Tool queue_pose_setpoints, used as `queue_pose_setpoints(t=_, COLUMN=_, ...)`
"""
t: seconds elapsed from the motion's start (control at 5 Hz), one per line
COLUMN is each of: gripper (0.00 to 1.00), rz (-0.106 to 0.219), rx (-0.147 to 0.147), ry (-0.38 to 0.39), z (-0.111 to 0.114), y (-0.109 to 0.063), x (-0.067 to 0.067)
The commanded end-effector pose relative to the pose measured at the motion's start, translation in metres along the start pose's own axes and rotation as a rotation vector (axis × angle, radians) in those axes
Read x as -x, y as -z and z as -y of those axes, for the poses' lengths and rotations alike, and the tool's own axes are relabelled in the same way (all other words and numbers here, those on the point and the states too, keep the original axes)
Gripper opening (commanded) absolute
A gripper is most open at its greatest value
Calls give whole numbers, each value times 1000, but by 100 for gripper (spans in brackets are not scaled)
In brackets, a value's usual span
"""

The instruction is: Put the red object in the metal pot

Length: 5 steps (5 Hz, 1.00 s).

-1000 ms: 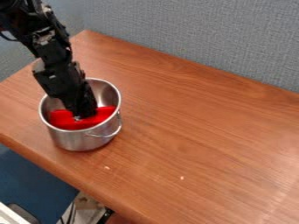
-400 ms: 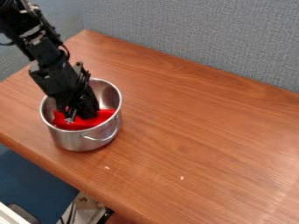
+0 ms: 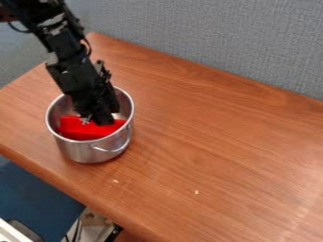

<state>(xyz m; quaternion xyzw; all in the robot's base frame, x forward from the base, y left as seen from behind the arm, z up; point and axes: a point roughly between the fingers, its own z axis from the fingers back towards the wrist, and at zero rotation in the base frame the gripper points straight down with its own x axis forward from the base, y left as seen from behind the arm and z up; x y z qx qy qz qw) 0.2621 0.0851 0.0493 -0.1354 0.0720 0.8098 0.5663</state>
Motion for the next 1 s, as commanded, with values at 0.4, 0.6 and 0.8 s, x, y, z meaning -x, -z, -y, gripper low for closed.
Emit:
queue_pose_setpoints(t=0.4, gripper=0, rz=17, rx=-71, ry=178, z=11, y=-19, x=22)
queue_pose_setpoints(t=0.6, gripper=0, rz=12, rx=-109, ry=301, z=15, y=-34, x=48)
queue_pose_setpoints(t=0.8, gripper=0, rz=31, rx=-57, ry=275, z=5, y=-38, x=45)
